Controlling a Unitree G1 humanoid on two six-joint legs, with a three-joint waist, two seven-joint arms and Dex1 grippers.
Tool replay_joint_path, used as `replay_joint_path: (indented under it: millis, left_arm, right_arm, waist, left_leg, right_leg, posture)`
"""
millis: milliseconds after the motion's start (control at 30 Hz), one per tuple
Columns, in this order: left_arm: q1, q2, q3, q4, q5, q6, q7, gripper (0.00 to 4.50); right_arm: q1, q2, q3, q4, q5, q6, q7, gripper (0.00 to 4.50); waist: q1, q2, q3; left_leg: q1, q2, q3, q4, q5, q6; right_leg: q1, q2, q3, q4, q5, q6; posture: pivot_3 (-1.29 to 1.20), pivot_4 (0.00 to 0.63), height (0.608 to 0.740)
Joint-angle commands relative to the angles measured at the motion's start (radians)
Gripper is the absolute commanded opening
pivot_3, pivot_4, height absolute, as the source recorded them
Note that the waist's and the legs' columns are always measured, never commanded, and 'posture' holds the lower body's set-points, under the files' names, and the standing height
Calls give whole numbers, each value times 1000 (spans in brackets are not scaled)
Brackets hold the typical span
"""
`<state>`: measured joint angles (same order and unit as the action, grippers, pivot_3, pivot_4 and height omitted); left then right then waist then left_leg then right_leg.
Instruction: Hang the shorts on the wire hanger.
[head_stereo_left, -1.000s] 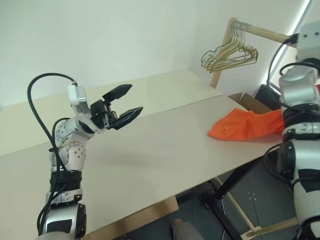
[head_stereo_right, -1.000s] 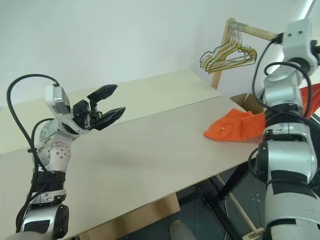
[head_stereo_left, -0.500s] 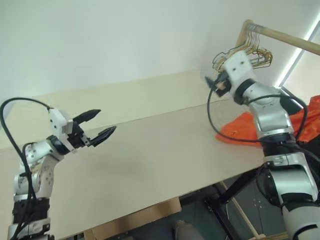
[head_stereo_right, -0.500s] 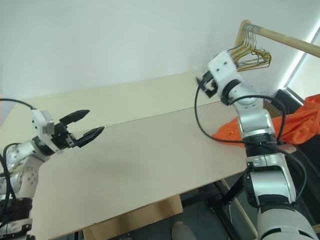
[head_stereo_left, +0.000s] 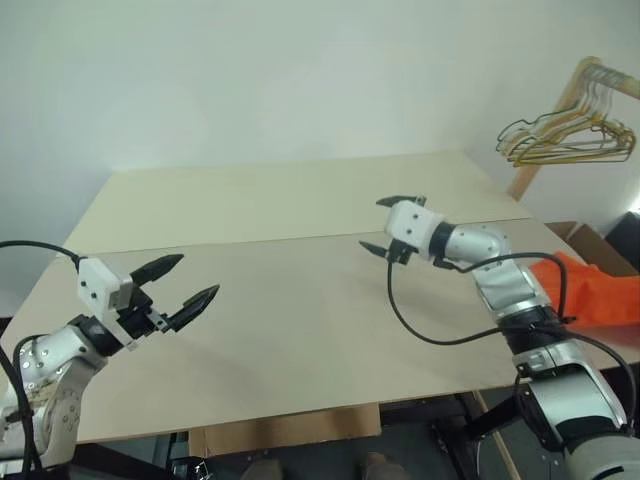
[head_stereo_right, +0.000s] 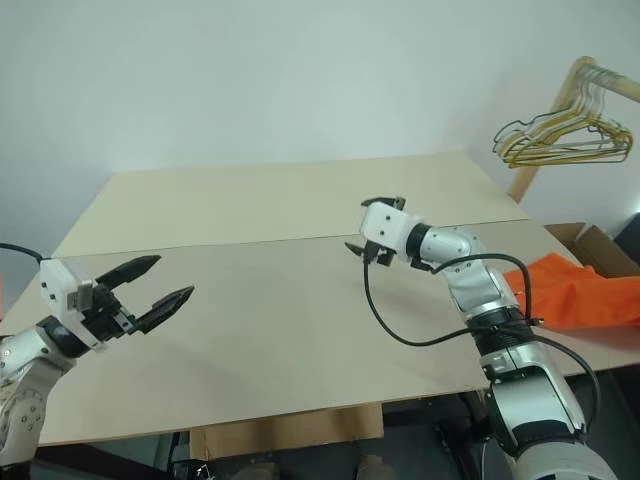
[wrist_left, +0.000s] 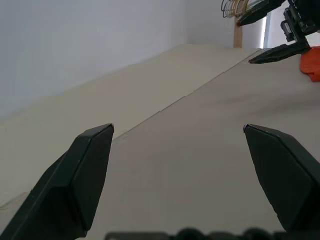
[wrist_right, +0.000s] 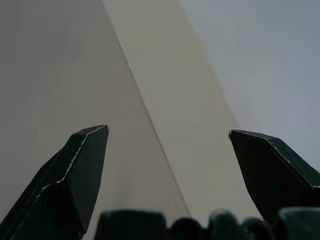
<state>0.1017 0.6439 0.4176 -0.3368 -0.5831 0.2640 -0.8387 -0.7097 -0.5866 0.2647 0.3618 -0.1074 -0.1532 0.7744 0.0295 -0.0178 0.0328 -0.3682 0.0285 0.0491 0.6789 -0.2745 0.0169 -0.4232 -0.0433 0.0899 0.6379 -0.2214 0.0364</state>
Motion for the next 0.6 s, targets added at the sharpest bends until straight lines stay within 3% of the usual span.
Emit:
replay_joint_path:
  millis: [33,600]
  left_arm:
    - [-7,12,26,-40,-18,-9,5,4500]
    - [32,44,8,-47,5,-1,-20,4500]
  right_arm:
    - [-2,-30,-20,-48,-6,-35,30,4469]
    - [29,-35,-5,-46,-52,-87,82,4469]
  waist:
    - [16,0,0]
    - [21,-1,0]
  left_leg:
    - [0,0,2,0,0,0]
    - [1,3,4,0,0,0]
  right_leg:
    - [0,0,0,0,0,0]
    - [0,4,-1,0,-1,-3]
  posture:
    - [197,0,740]
    - [195,0,740]
